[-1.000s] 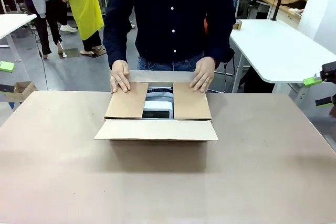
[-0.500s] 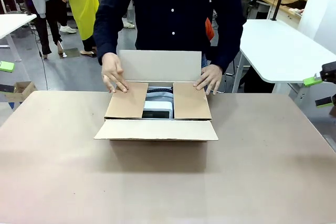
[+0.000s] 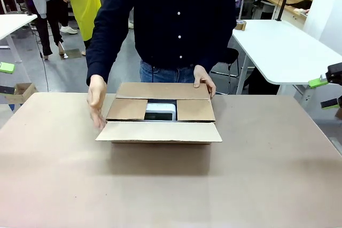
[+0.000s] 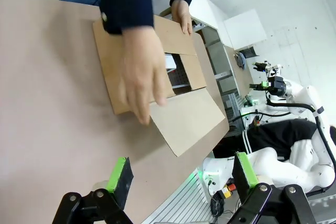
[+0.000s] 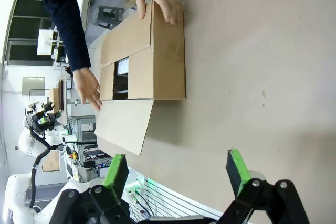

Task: Pack the gift set into the box.
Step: Press and hold the closed box until the human finishes sealing it.

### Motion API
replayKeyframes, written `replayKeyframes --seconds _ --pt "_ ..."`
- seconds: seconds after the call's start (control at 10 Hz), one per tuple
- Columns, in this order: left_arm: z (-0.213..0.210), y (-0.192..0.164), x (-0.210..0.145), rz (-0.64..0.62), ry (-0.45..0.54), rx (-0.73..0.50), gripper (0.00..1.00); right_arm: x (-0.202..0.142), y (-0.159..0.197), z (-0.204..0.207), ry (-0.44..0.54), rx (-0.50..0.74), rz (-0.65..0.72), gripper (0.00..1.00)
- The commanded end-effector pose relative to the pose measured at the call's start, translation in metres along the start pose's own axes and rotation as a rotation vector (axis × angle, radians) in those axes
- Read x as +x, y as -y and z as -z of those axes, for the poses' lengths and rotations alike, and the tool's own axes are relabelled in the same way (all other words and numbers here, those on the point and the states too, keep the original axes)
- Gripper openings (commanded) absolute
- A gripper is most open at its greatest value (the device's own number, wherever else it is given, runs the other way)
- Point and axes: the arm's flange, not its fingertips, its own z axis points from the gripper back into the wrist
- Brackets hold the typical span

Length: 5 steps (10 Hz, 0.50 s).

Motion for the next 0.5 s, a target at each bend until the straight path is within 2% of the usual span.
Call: replayKeyframes --seconds 0.0,0.4 --pt "0.0005 0.0011 -0.001 -0.004 0.007 -0.015 1.0 -0.0002 -0.0014 0.0 0.006 0.01 0.011 1.0" --pt "0.0005 0.0011 -0.001 -0.004 0.007 -0.015 1.0 -0.0002 -0.0014 0.0 0.006 0.01 0.011 1.0"
